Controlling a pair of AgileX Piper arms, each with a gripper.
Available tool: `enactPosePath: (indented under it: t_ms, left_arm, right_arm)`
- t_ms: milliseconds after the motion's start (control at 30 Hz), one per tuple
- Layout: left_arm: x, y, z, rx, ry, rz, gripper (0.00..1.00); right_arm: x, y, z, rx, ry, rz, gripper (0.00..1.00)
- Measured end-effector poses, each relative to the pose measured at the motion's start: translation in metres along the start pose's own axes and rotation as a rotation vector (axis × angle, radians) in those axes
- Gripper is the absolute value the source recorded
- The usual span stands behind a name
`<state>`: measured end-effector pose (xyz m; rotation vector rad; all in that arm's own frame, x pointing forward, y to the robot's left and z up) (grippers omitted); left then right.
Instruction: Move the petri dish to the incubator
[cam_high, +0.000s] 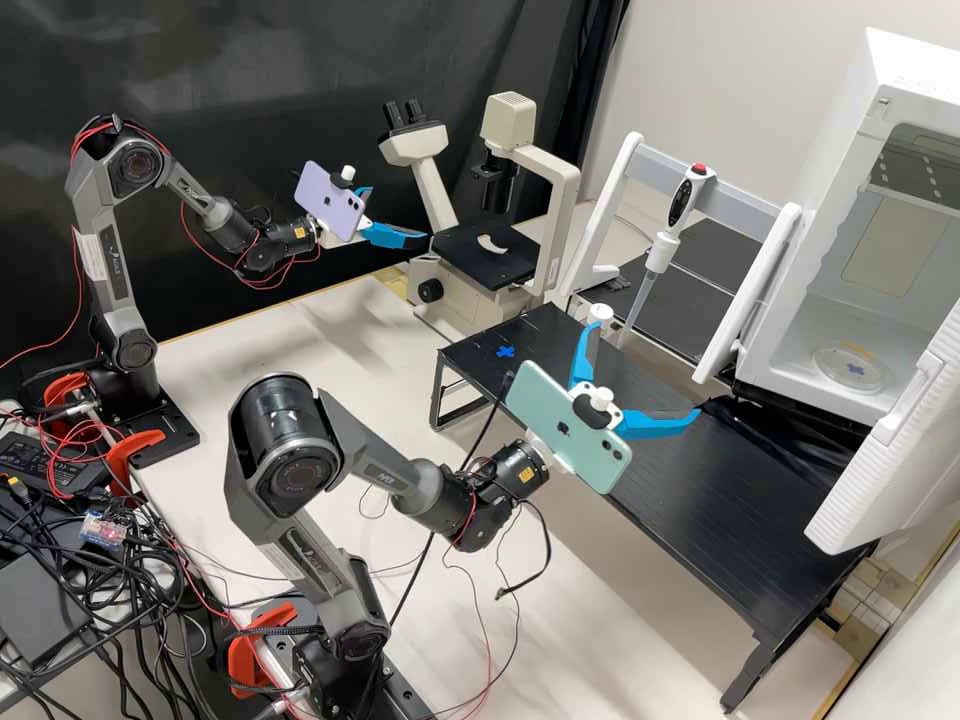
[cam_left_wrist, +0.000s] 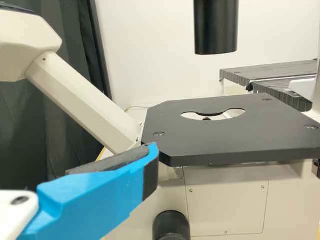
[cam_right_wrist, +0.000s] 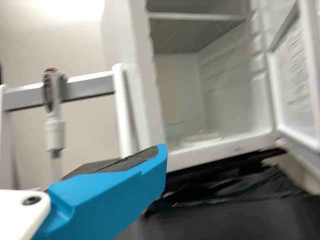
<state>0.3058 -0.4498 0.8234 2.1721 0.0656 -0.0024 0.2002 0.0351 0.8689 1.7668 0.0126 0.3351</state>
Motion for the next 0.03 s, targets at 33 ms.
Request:
enactPosePath:
  t_ms: [33]
  left_arm:
    - [0.0, 0.0, 0.0, 0.0, 0.0, 0.0, 1.0]
  right_arm:
    - [-0.0016, -0.0025, 0.0004, 0.0, -0.004, -0.008, 1.0]
